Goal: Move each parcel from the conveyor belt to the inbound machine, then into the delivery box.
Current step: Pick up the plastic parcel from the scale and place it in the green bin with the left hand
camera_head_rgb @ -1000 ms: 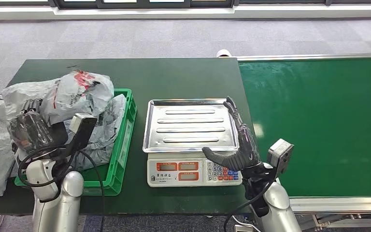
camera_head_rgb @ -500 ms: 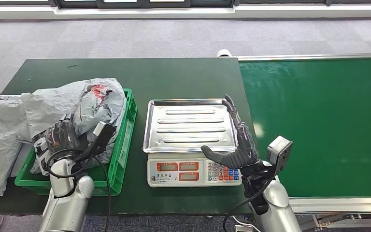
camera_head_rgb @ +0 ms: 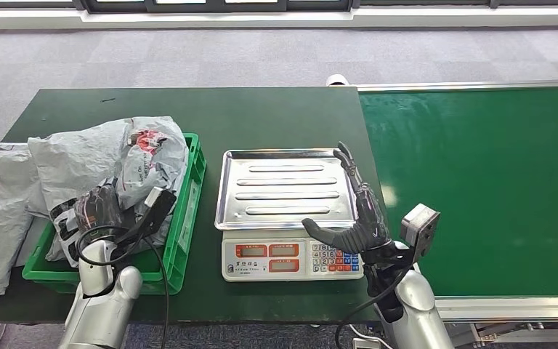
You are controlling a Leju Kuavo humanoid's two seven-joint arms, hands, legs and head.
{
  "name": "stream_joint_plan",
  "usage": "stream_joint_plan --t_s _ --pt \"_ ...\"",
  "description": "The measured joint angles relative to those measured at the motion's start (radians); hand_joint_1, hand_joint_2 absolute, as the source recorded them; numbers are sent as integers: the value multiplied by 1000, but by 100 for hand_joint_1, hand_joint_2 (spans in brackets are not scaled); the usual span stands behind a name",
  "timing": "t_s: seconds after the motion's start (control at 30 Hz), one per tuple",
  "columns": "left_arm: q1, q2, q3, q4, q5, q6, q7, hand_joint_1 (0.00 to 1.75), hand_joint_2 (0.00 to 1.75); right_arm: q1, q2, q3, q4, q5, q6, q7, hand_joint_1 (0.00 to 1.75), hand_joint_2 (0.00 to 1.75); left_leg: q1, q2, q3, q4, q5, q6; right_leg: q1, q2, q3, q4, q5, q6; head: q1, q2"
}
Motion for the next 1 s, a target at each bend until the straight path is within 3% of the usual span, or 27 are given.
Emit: stream_joint_plan --t_s 0.07,0.2,0.43,0.57,0.7,0.9,1.0 --pt "-1 1 0 4 -1 2 9 0 175 0 0 0 1 0 1 0 0 175 0 0 0 0 0 0 0 0 0 0 0 0 0 0" --pt "8 1 0 -11 28 33 7 0 0 0 0 0 4 0 1 0 0 175 0 0 0 0 0 0 0 0 0 0 0 0 0 0" --pt "52 -1 0 -149 225 108 -93 0 0 11 0 0 4 -1 -8 -1 0 175 0 0 0 0 0 0 0 0 0 0 0 0 0 0" --pt "83 -2 -1 -247 361 96 -168 0 0 24 0 0 4 -4 -16 -4 0 175 0 0 0 0 0 0 0 0 0 0 0 0 0 0" --pt "103 -2 -4 -305 397 83 -189 0 0 29 0 0 4 -8 -19 -5 0 175 0 0 0 0 0 0 0 0 0 0 0 0 0 0" --pt "142 -2 -16 -379 520 19 -248 0 0 36 -1 -3 4 -12 -20 -10 0 175 0 0 0 0 0 0 0 1 0 0 0 0 0 0" --pt "171 1 -31 -434 706 -117 -337 0 0 40 -3 -9 4 -18 -13 -18 0 175 0 0 0 0 0 0 0 0 0 0 0 0 0 0"
